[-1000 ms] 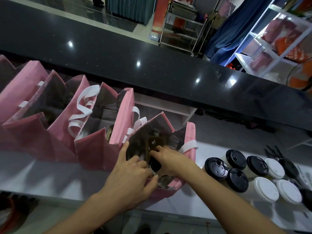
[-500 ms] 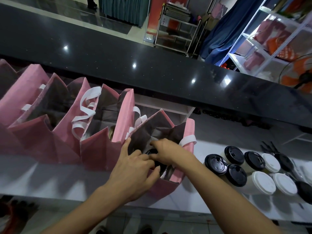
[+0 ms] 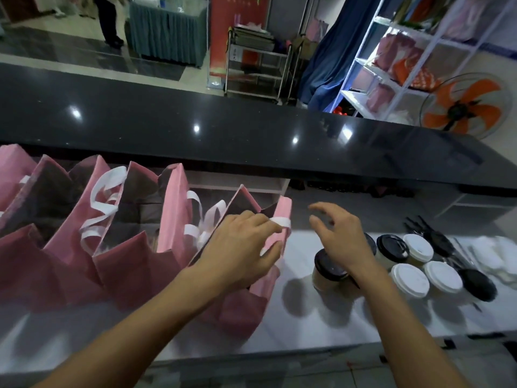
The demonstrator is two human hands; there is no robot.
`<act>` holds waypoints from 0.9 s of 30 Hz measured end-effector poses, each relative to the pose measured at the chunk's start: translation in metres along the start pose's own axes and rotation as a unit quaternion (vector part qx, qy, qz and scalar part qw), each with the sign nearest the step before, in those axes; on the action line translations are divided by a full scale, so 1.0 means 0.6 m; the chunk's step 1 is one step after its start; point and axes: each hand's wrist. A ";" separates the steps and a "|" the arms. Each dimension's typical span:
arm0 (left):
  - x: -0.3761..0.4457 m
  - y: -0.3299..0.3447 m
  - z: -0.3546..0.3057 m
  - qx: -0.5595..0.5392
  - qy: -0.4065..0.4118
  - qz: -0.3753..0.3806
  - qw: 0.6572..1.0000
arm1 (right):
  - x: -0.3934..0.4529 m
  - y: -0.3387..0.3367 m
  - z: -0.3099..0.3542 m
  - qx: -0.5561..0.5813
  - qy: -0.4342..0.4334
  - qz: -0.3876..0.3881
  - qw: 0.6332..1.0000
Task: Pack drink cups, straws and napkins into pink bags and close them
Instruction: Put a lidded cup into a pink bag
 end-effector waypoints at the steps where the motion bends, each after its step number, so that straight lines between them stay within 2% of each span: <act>1: 0.008 0.006 -0.017 0.009 0.008 0.010 1.000 | -0.015 -0.003 -0.033 -0.017 0.026 0.028 0.999; 4: 0.025 0.034 -0.068 0.034 0.016 0.041 0.998 | -0.061 0.001 -0.125 -0.080 0.074 0.188 0.976; 6: 0.032 0.056 -0.096 0.053 0.018 0.059 0.997 | -0.082 0.010 -0.165 -0.109 0.061 0.266 0.956; 13: 0.040 0.109 -0.146 0.094 -0.028 0.090 0.991 | -0.097 0.046 -0.226 -0.148 -0.010 0.351 0.925; 18: 0.027 0.108 -0.155 0.072 -0.053 0.042 0.995 | -0.088 0.049 -0.241 -0.095 -0.042 0.317 0.943; 24: 0.000 0.055 -0.115 0.029 -0.114 -0.088 0.989 | -0.028 -0.044 -0.187 0.011 -0.083 0.175 0.981; 27: -0.015 0.036 -0.082 0.047 -0.180 -0.065 0.980 | 0.009 -0.093 -0.128 0.056 -0.134 0.112 0.983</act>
Point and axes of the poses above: each hand's wrist, its own x-axis towards the middle knuckle, its own y-axis out of the palm, z = x × y, and after that the axes turned 15 degrees about -y, right-handed
